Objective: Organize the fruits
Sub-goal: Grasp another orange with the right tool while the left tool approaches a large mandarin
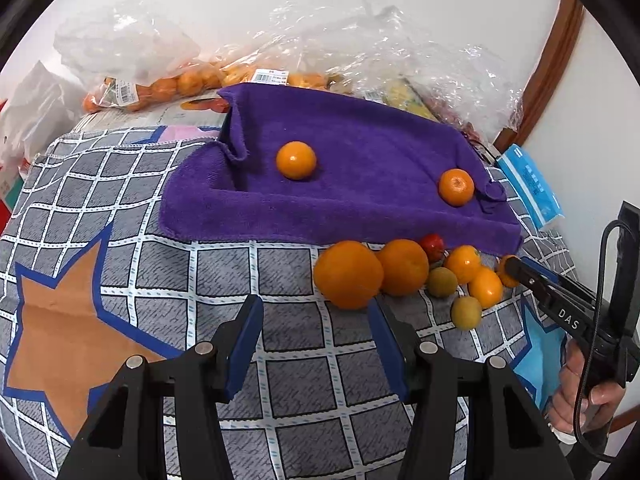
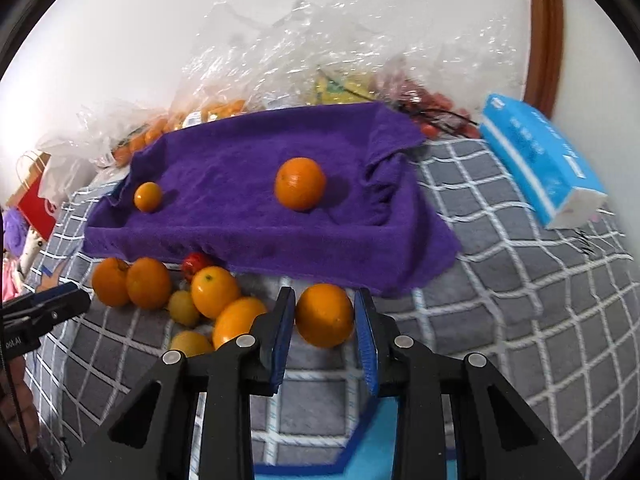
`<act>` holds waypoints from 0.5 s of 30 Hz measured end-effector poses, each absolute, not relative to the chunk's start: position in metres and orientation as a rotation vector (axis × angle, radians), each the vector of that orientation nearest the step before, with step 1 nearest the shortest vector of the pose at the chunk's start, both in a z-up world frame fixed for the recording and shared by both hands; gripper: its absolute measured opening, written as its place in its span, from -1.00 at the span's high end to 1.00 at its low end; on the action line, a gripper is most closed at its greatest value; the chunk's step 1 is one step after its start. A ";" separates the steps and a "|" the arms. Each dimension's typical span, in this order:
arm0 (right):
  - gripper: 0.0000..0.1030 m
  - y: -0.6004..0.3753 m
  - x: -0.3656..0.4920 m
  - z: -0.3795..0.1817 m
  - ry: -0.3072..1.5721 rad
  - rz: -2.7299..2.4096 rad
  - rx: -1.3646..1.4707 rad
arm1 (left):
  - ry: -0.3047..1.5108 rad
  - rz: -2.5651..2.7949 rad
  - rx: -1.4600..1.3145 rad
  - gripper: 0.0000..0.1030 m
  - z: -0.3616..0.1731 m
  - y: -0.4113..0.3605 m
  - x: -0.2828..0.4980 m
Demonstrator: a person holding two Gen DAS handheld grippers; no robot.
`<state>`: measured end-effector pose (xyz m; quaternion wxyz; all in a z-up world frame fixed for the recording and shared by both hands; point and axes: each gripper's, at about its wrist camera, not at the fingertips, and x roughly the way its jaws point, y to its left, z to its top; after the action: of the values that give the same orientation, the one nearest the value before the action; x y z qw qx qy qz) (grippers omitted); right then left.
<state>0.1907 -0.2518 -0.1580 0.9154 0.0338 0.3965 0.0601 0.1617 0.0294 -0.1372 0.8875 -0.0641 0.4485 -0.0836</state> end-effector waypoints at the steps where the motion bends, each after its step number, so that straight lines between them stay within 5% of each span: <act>1: 0.41 -0.253 0.190 -0.158 0.818 0.122 0.066 | 0.931 -0.174 -0.131 -0.01 -0.138 0.029 0.161; 15: 0.38 -0.245 0.192 -0.183 0.828 0.110 0.032 | 0.920 -0.178 -0.116 -0.01 -0.137 0.028 0.162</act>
<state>0.1924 -0.2447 -0.1825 0.9140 0.0154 0.4019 0.0533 0.1615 0.0285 -0.1370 0.8906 -0.0558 0.4432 -0.0857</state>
